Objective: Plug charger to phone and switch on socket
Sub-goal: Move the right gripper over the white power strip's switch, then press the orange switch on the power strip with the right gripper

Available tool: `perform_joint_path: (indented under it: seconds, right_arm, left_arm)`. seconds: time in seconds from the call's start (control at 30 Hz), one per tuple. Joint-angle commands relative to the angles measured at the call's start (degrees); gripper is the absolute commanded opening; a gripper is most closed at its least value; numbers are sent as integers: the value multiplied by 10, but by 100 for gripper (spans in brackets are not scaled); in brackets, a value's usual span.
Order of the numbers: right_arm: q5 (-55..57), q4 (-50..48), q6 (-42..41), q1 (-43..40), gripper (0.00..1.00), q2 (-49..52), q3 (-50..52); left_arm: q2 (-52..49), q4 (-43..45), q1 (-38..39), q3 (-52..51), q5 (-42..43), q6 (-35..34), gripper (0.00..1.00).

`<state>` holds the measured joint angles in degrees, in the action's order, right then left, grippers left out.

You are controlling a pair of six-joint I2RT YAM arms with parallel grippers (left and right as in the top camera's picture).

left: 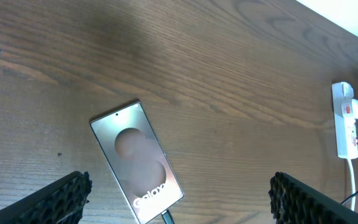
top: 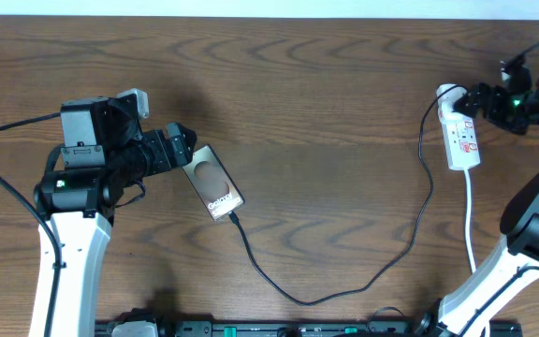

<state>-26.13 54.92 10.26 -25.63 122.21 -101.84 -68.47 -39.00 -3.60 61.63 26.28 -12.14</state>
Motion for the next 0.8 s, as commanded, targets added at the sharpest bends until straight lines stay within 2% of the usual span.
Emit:
perform_joint_path:
  seconds: [0.0,0.77]
  right_arm:
    - [-50,-8,51,9,99,7,-5]
    - [-22,-33,53,50,99,78,-3]
  left_arm:
    - [0,-2,-2,4,5,7,94]
    - [0,-6,-2,4,1,7,94]
